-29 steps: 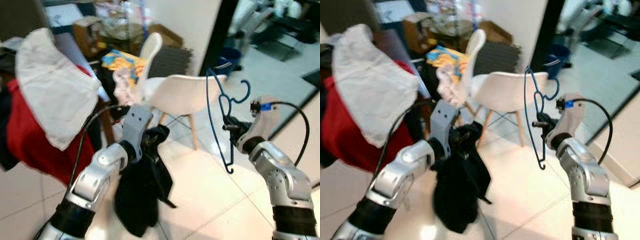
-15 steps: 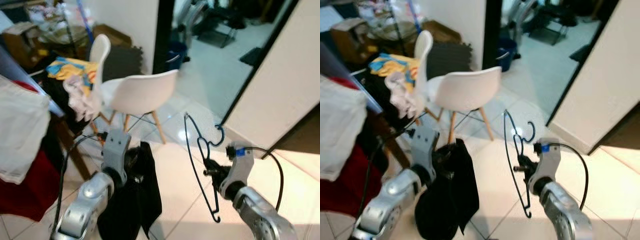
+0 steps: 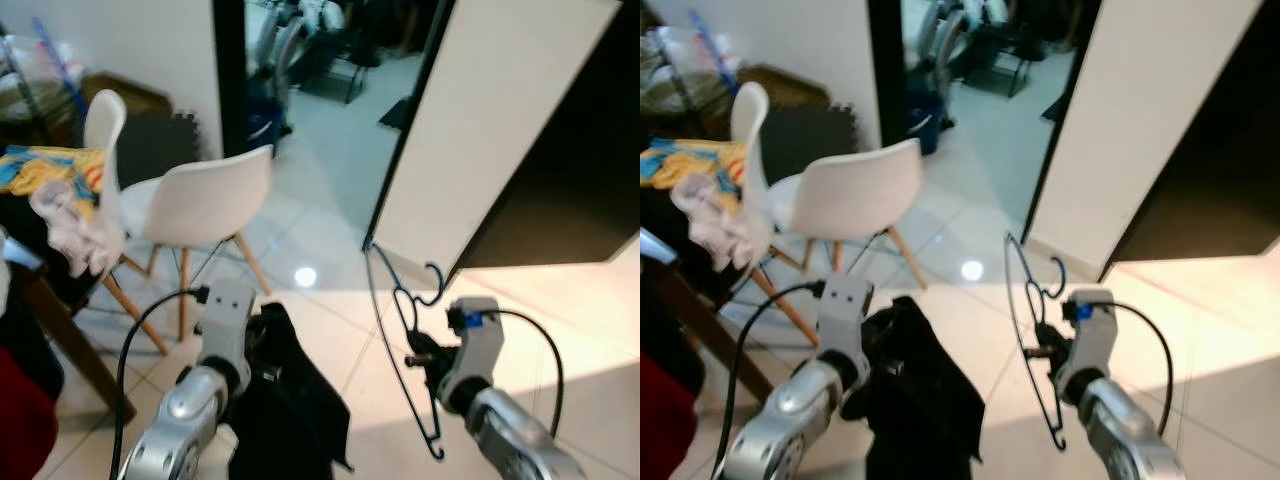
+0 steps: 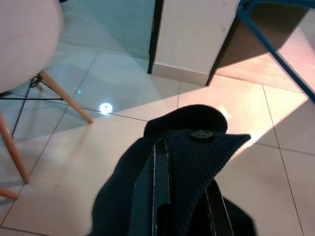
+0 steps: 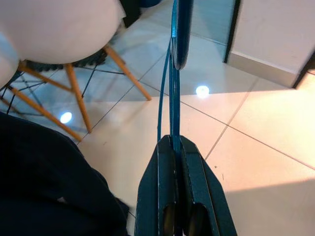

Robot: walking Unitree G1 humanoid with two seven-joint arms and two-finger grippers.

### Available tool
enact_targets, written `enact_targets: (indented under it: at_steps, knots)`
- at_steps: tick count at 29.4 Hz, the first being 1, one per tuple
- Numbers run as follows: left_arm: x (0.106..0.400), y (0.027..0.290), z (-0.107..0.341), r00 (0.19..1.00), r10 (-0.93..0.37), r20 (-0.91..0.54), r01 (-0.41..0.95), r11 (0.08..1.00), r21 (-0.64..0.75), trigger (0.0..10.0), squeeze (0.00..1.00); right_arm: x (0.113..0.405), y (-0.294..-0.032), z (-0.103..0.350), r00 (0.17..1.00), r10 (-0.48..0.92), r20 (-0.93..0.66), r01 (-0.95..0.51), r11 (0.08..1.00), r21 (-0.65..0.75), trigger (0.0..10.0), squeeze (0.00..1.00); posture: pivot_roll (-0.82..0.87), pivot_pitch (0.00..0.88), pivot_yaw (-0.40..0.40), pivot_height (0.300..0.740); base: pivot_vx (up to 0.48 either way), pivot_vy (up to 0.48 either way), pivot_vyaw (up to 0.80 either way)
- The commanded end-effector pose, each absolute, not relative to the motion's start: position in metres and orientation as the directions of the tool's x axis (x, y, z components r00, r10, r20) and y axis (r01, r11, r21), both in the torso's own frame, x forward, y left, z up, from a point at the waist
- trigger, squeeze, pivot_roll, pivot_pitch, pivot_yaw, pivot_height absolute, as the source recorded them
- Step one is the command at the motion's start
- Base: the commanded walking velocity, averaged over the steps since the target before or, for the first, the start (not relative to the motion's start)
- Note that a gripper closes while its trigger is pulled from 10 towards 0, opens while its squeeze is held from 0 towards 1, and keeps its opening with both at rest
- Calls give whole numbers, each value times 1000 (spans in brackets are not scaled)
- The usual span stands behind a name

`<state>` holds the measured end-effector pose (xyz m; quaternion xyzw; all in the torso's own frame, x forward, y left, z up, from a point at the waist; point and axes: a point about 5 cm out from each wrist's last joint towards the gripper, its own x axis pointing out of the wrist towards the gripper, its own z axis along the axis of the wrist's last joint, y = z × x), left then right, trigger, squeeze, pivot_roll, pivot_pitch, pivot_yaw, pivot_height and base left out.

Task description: Hang hanger

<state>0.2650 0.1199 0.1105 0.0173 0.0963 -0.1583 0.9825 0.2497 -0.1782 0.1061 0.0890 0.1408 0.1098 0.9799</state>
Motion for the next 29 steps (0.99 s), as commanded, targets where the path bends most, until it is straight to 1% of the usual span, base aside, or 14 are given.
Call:
enact_targets:
  at_steps: [1, 2, 3, 5, 7, 24, 29]
  knots:
    - [264, 116, 112, 921, -336, -195, 344, 939, 7, 10000, 0, 248, -179, 105, 935, 246, -257, -195, 958, 211, 10000, 0, 76, 123, -94, 740, 0, 0, -788]
    - [266, 113, 115, 908, -378, -180, 388, 921, 26, 10000, 0, 248, -178, 105, 932, 259, -253, -206, 954, 217, 10000, 0, 76, 127, -93, 740, 0, 0, -788]
    - [266, 113, 115, 908, -378, -180, 388, 921, 26, 10000, 0, 248, -178, 105, 932, 259, -253, -206, 954, 217, 10000, 0, 76, 127, -93, 740, 0, 0, -788]
    - [265, 104, 118, 873, -459, -162, 475, 877, 74, 10000, 0, 248, -176, 106, 930, 272, -249, -219, 950, 221, 10000, 0, 76, 128, -90, 740, 0, 0, -788]
    - [263, 99, 120, 855, -496, -152, 513, 851, 109, 10000, 0, 248, -175, 106, 928, 278, -247, -225, 949, 223, 10000, 0, 76, 130, -87, 740, 0, 0, -788]
    - [264, 103, 118, 858, -493, -147, 508, 856, 97, 10000, 0, 249, -171, 107, 929, 291, -228, -235, 941, 244, 10000, 0, 81, 138, -74, 740, 0, 0, -788]
    - [266, 103, 122, 851, -510, -126, 524, 839, 143, 10000, 0, 249, -170, 107, 926, 304, -225, -246, 936, 250, 10000, 0, 83, 139, -77, 740, 0, 0, -788]
